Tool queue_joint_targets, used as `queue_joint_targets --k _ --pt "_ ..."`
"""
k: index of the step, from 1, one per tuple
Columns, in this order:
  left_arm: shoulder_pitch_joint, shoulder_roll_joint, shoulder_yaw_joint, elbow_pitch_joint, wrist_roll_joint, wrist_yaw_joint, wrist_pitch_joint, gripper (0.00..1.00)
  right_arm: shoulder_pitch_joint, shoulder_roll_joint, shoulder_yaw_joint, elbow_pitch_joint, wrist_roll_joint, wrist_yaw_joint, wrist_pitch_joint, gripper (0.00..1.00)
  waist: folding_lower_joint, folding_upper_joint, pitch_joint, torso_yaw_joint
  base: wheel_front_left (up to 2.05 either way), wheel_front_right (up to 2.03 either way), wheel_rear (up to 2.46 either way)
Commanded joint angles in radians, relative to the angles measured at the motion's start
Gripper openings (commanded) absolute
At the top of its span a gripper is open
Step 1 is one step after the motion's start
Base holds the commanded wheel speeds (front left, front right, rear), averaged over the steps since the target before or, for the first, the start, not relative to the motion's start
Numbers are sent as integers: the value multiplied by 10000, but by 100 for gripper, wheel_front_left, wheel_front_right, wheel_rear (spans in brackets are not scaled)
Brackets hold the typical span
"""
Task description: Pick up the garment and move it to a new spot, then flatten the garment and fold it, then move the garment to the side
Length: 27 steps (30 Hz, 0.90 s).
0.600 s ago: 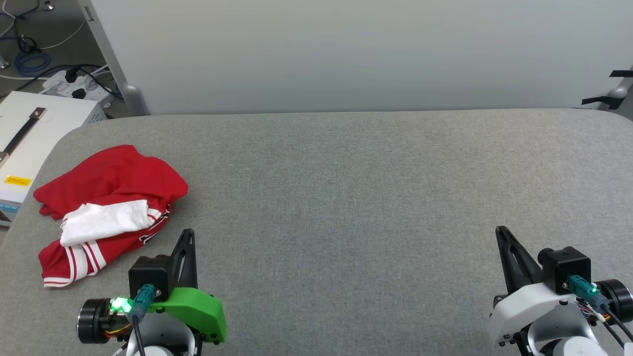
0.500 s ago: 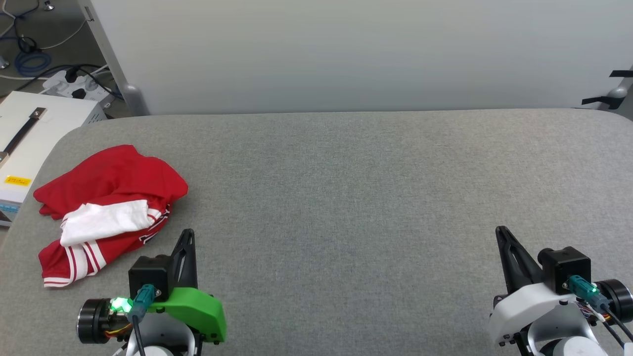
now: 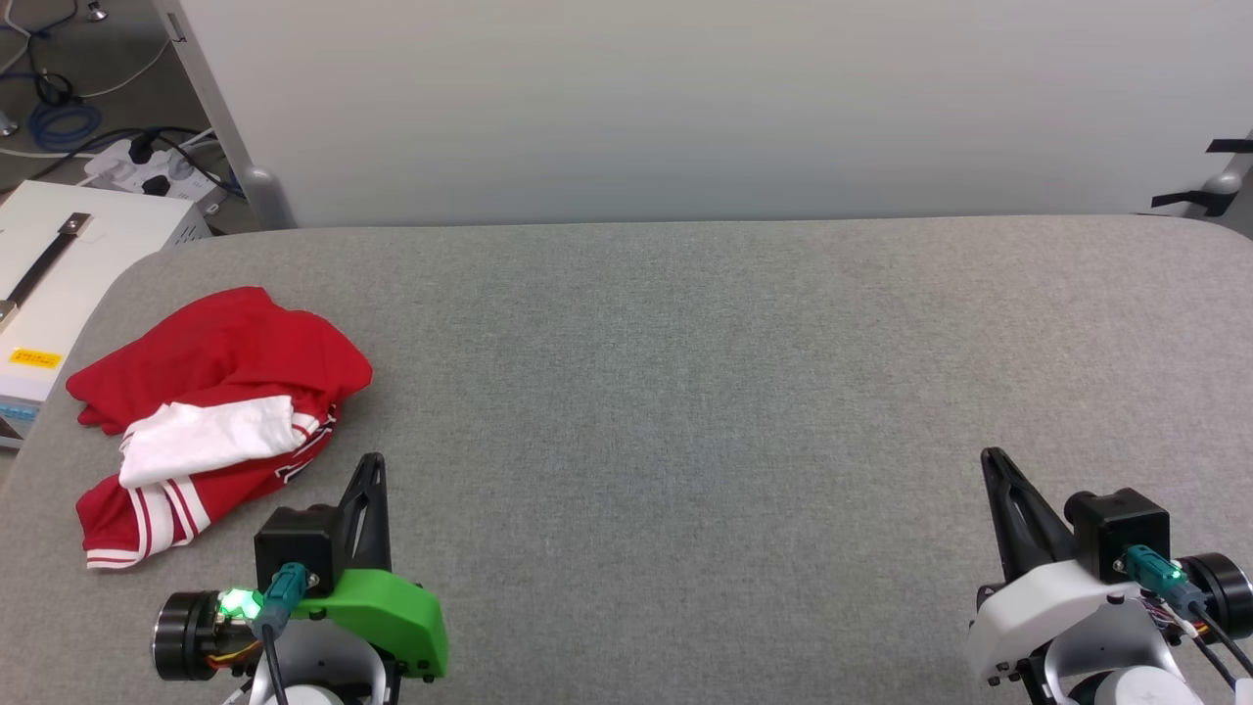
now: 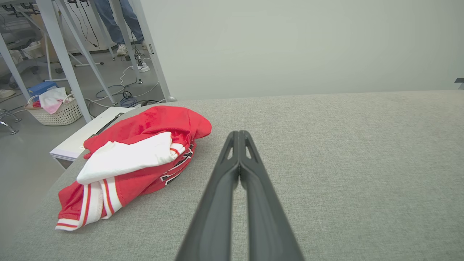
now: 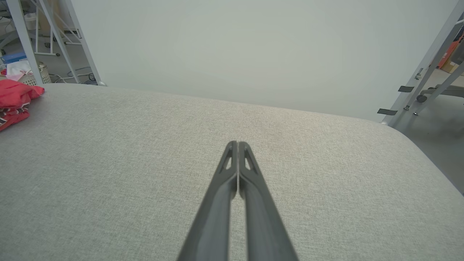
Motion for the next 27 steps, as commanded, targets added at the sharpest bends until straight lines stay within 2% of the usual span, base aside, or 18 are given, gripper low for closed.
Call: queue_joint_targets --k 1,27 --pt "-173 -43 7 -24 97 39 -7 0 -164 -10 7 20 -97 -7 26 0 0 0 0 0 0 0 0" --pt "-173 -43 7 -24 97 39 -7 0 -164 -10 7 20 -97 -7 26 0 0 0 0 0 0 0 0"
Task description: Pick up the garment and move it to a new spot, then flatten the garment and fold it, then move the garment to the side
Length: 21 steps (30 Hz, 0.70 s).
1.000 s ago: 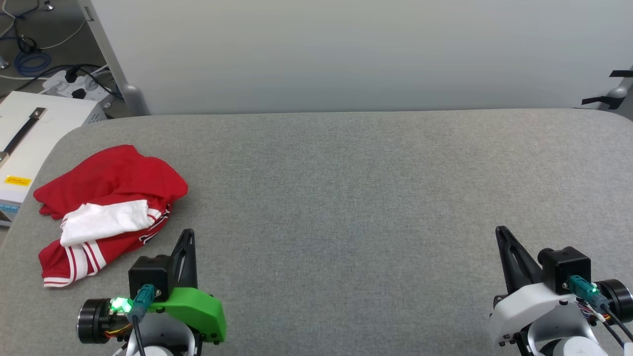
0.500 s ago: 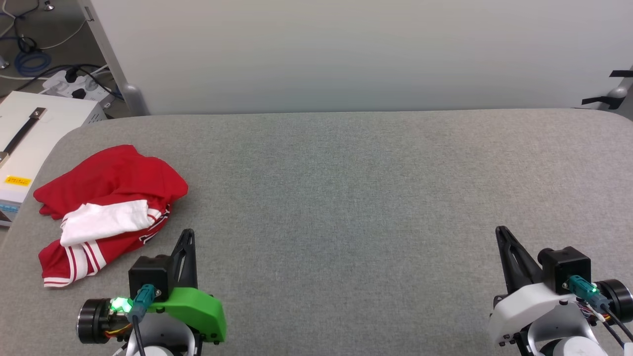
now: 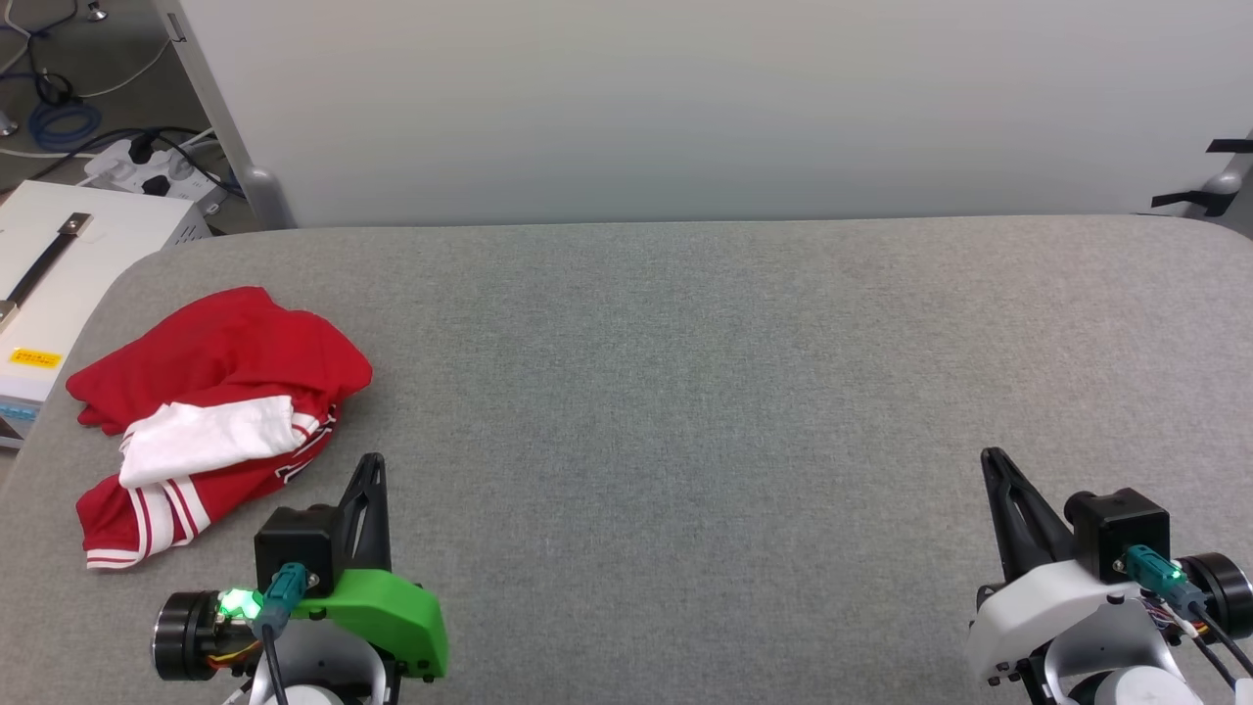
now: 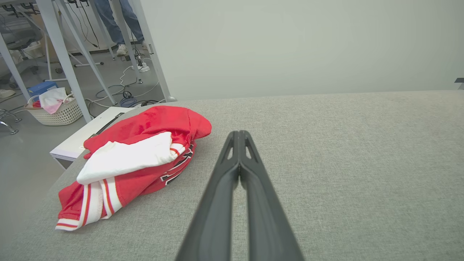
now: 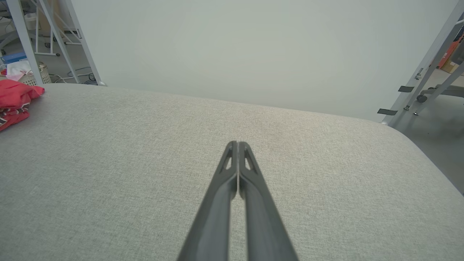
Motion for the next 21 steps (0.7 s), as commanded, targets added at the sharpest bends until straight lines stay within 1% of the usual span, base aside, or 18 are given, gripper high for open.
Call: queue_joint_targets --k 1,12,13,14,15,16,17,21 --pt "-172 -43 7 -24 97 39 -7 0 -164 -10 5 20 -97 -7 26 0 0 -1 0 0 0 0 0" --pt "-172 -43 7 -24 97 39 -7 0 -164 -10 5 20 -97 -7 26 0 0 -1 0 0 0 0 0" --pt "0 0 0 0 0 0 0 100 0 0 -4 0 0 0 0 100 0 -1 0 0 0 0 0" --pt "5 2 -2 0 -5 0 -5 0 3 2 -7 0 6 0 -5 0 0 -1 1 0 0 0 0" --pt "12 2 -2 2 -4 -2 0 100 5 4 -6 0 6 0 0 100 0 -1 0 0 0 0 0" --pt "12 2 -3 2 -5 1 -5 0 5 4 -11 0 8 0 -5 0 0 -1 1 -1 0 0 0" --pt "9 2 -6 0 -7 8 -14 100 4 6 -16 -1 14 0 -14 100 0 -1 3 -1 0 0 0" --pt "-5 0 -40 -18 -14 81 -96 100 5 5 -80 -22 59 0 -95 100 0 -1 12 1 0 0 0"
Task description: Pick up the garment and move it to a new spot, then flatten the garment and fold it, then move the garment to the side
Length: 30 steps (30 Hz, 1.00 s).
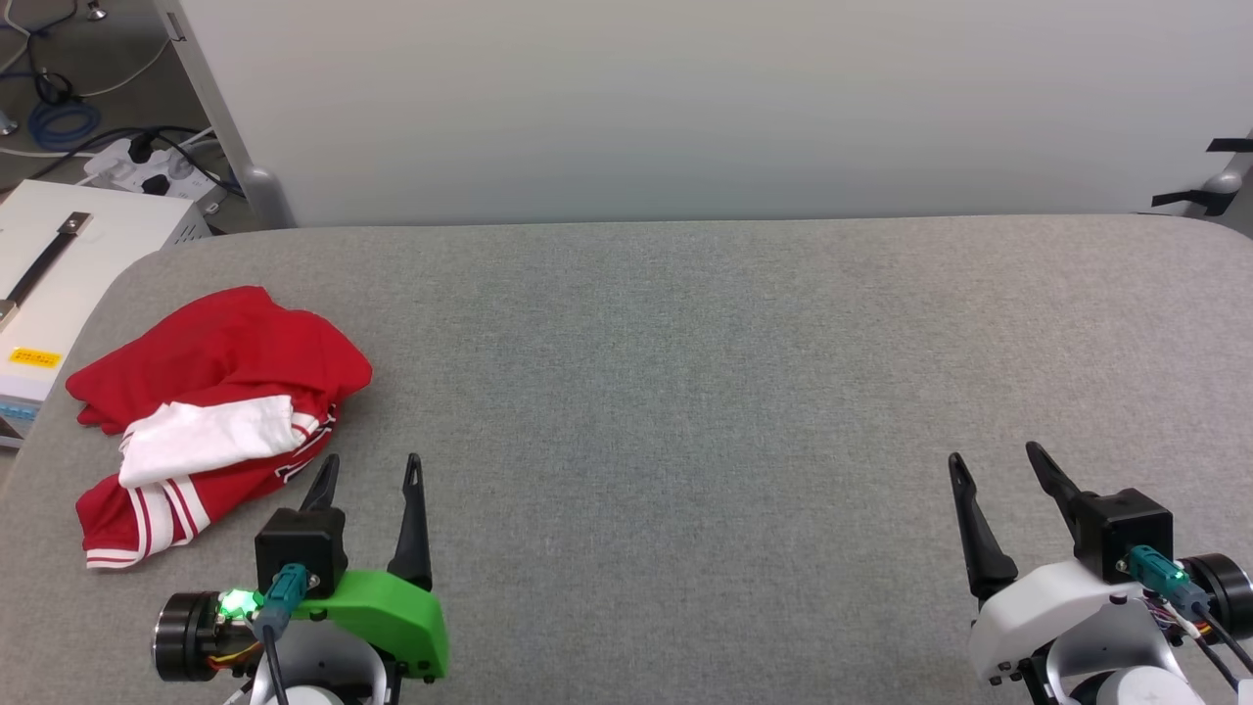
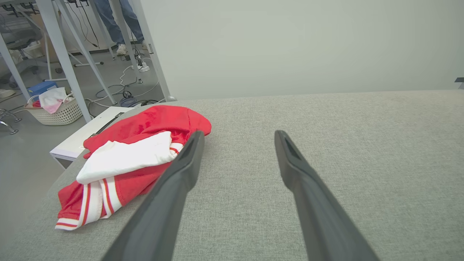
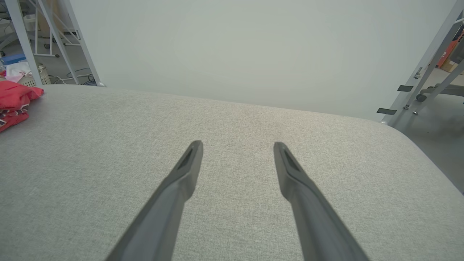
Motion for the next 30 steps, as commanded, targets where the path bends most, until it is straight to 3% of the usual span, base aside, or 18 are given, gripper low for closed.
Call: queue_joint_targets --k 1,30 --pt "-21 -2 -35 -24 -12 87 -101 100 0 -3 -63 -26 45 0 -96 100 0 -1 4 2 0 0 0" --pt "-119 8 -319 -203 -11 534 -702 100 100 -6 -276 -435 848 -2 -689 100 0 -1 80 62 0 0 0"
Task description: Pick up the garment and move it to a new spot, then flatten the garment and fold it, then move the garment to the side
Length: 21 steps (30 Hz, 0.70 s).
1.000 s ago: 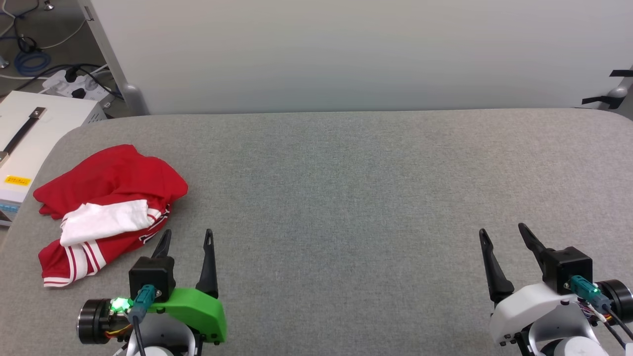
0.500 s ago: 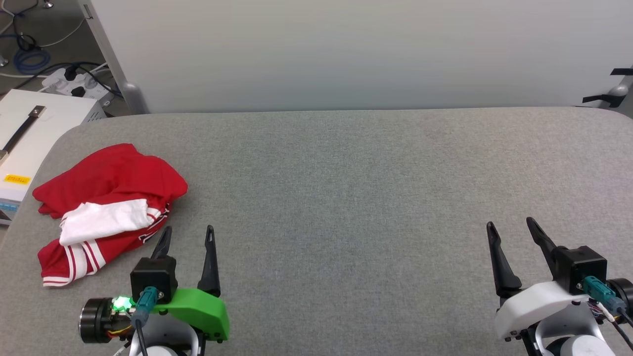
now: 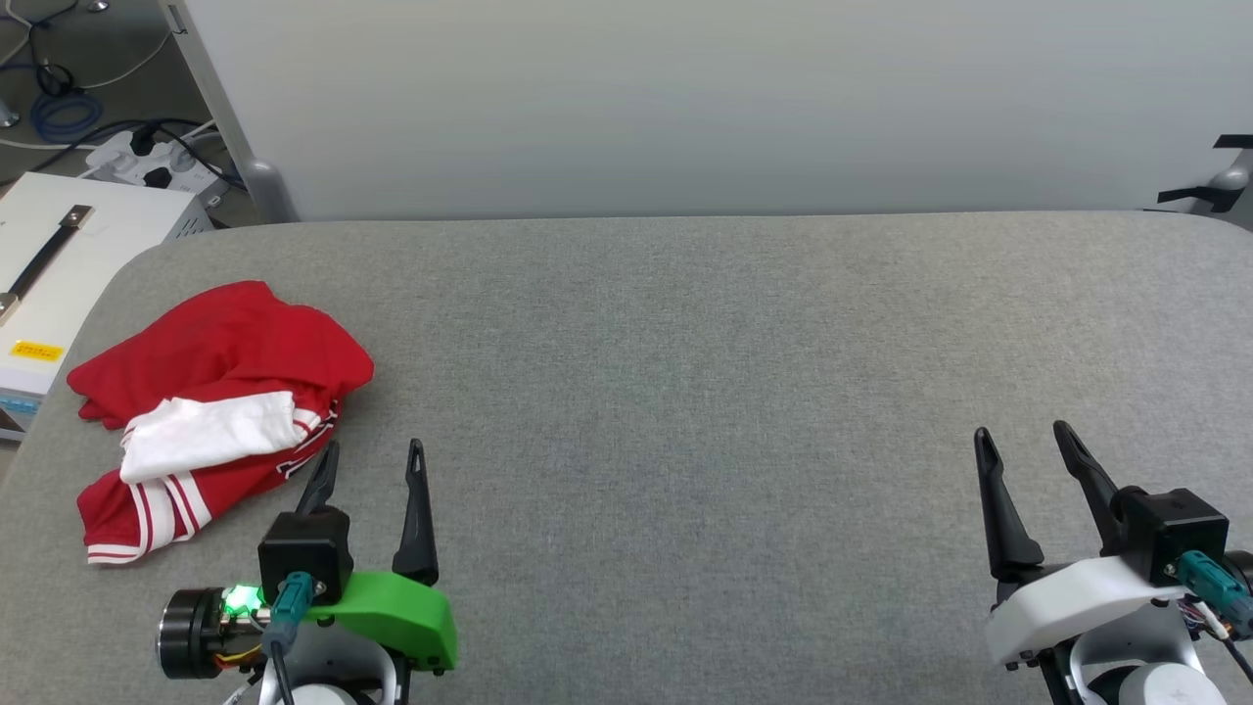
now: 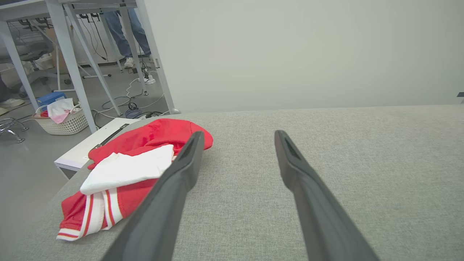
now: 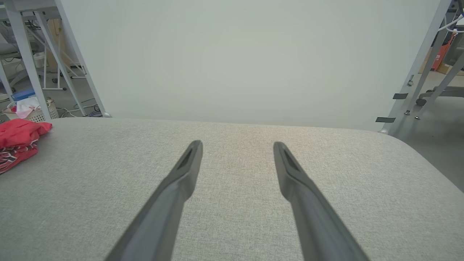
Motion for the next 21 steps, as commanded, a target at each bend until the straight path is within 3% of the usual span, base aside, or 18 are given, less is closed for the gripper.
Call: queue_joint_targets --k 1,21 --pt "-117 4 -46 -57 -12 108 -109 100 87 -10 -31 -89 108 -2 -119 100 0 0 1 5 0 0 0" --pt "-92 8 -245 -101 -6 340 -522 100 273 -13 -37 -188 464 -3 -527 100 0 0 13 55 0 0 0"
